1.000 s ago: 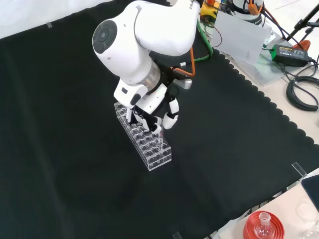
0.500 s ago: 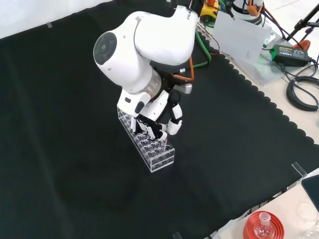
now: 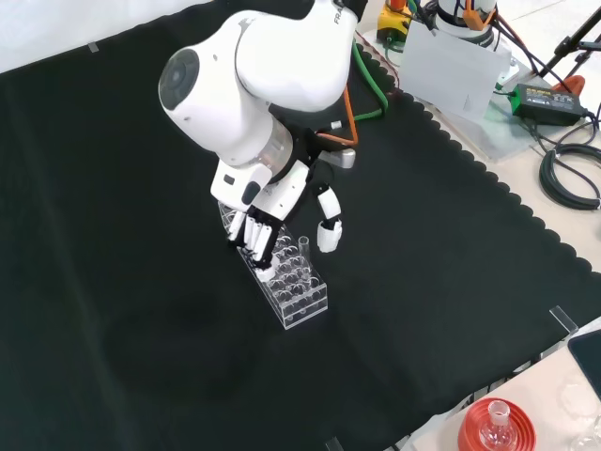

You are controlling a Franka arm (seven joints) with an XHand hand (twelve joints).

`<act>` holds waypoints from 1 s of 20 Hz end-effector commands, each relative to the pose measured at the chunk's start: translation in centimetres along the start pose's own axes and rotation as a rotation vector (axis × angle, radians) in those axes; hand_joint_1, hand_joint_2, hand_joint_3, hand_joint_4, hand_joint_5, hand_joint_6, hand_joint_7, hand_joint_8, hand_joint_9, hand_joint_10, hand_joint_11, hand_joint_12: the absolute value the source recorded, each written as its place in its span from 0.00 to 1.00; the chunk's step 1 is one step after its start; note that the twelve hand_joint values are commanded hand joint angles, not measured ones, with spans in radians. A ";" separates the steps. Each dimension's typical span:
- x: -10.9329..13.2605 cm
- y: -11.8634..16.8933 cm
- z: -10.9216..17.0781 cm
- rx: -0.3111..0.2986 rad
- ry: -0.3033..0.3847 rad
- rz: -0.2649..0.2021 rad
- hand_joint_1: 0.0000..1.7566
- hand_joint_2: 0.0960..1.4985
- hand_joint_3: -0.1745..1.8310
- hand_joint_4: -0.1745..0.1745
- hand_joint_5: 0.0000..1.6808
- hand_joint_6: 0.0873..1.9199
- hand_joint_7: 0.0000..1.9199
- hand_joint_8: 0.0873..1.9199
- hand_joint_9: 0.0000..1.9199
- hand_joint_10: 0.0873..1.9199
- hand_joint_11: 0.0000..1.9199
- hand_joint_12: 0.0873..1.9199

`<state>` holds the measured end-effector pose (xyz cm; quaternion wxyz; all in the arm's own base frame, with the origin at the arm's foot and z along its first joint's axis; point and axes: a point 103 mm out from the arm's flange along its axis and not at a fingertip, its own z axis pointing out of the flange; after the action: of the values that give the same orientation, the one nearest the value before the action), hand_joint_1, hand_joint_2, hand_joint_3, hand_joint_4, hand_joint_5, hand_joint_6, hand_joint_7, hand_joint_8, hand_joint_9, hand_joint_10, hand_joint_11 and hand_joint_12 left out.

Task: Put the test tube back in the rack.

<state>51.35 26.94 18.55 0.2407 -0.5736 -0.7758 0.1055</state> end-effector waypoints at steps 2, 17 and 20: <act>0.6 -1.4 -3.8 -0.055 -0.018 -0.027 0.61 0.26 0.39 0.57 0.14 0.30 0.21 0.45 0.22 0.49 0.03 0.81; 1.7 -8.4 -14.9 -0.249 -0.102 -0.073 0.61 0.26 0.39 0.61 0.16 0.29 0.21 0.45 0.22 0.48 0.01 0.82; 1.9 -9.8 -16.5 -0.282 -0.108 -0.080 0.61 0.26 0.39 0.61 0.16 0.28 0.22 0.45 0.22 0.48 0.01 0.82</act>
<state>51.82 25.13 34.09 0.1448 -0.5650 -0.8118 0.0290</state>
